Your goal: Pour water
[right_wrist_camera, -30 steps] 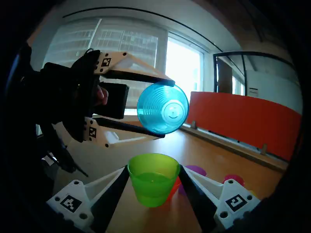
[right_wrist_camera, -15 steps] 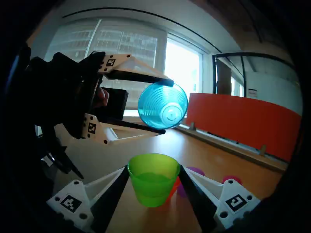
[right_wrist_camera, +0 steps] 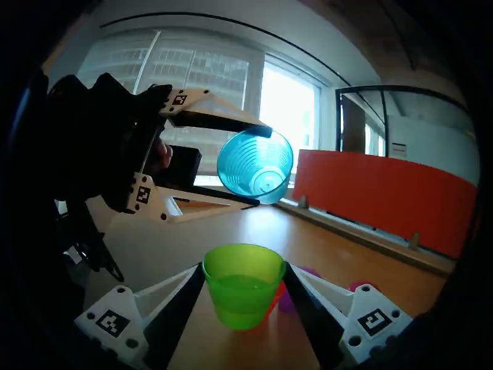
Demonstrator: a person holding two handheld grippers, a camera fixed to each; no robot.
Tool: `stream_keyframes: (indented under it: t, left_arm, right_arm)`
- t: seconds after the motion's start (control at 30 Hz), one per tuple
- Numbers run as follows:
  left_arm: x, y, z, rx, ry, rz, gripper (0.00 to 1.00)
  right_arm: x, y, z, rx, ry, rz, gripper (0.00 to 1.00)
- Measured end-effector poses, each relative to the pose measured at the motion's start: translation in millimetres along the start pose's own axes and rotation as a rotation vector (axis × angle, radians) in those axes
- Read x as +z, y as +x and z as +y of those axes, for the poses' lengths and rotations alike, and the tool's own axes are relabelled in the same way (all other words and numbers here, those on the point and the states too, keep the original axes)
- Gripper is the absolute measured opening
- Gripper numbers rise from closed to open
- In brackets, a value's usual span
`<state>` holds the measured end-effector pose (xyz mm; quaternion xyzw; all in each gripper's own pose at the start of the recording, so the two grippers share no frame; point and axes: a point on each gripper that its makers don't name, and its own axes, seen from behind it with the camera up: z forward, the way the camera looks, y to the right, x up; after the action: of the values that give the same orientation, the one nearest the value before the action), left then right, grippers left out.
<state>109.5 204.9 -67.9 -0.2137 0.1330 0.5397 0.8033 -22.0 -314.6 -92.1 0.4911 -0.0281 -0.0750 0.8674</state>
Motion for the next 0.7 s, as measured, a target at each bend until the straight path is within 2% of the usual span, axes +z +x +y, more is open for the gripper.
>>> stream_keyframes:
  t: [0.23, 0.7]
  left_arm:
    - [3.4, -3, -0.2, -0.075, -0.011, 0.006, 0.88]
    - [3.2, -17, -1.6, -0.319, -0.034, -0.007, 0.88]
  right_arm:
    - [-1.3, 1, 1, 0.001, -0.006, 0.002, 0.94]
    - [-4.0, 3, 5, 0.000, -0.022, 0.004, 0.94]
